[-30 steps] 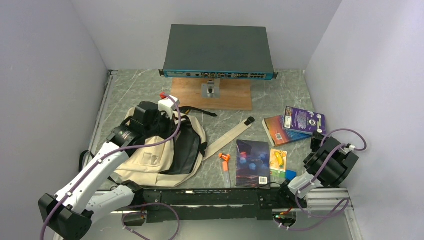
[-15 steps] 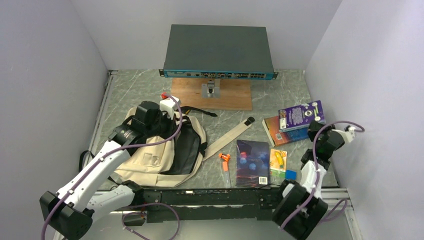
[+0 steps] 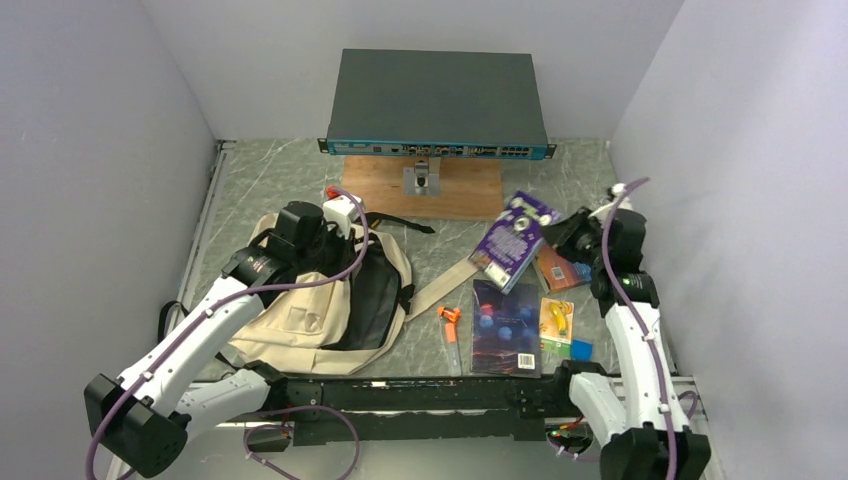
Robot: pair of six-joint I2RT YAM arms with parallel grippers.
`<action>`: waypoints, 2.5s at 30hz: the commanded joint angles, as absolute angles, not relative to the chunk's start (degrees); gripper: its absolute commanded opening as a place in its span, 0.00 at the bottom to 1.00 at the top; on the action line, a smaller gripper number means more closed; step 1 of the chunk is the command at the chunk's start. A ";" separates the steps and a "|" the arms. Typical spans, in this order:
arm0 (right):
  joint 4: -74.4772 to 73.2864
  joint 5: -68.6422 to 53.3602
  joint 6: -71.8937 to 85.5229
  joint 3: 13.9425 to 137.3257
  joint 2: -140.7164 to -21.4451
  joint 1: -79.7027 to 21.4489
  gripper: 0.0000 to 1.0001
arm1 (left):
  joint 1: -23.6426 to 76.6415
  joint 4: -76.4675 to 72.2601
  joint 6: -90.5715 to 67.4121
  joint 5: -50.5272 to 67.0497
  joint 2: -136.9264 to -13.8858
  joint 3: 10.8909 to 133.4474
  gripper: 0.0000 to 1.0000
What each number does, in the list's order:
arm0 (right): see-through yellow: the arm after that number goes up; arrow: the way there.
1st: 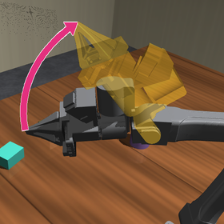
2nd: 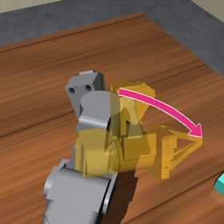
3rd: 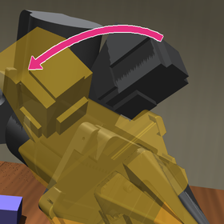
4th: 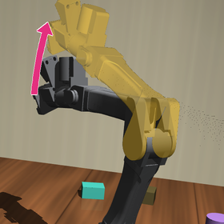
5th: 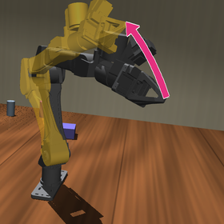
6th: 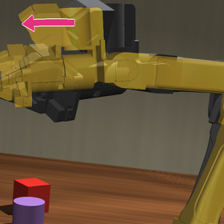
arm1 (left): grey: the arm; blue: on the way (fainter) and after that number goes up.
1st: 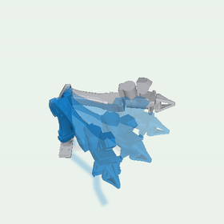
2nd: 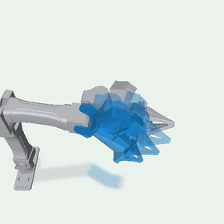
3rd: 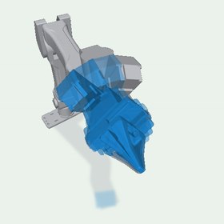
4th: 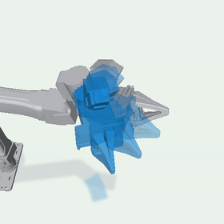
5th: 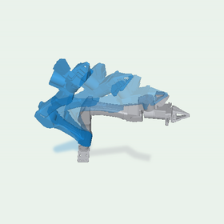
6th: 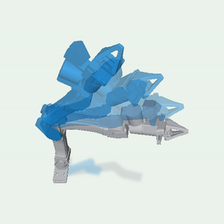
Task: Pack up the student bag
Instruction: Pick up the book from the center of the board.
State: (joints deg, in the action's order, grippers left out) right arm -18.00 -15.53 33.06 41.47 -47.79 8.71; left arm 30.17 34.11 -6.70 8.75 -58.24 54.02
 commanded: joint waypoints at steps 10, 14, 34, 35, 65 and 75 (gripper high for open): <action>-26.06 -54.25 29.49 55.59 -51.04 -10.34 0.00 | 29.97 30.85 -15.38 18.88 -49.12 52.68 0.99; -15.25 -56.65 35.42 57.70 -55.64 -19.72 0.00 | 29.97 27.07 -22.75 25.07 -43.14 50.62 1.00; 28.56 -63.37 61.30 56.94 -70.56 -35.18 0.00 | 29.97 5.49 -58.24 33.90 -22.55 37.64 0.99; 28.61 -63.68 61.25 57.23 -71.11 -35.53 0.00 | 29.97 5.45 -58.16 34.35 -23.04 38.00 0.96; 56.67 -19.79 80.31 36.14 -64.82 -51.67 0.83 | 29.96 0.61 -66.31 3.07 -22.76 44.36 0.00; 61.55 -8.26 83.71 36.90 -69.51 -61.94 0.53 | 29.97 -11.52 -72.74 1.18 -23.03 35.92 0.00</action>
State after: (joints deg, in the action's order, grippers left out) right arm 55.18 -14.37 81.06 35.77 -67.88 -59.48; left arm 30.13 -0.43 -68.55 3.09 -23.20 38.15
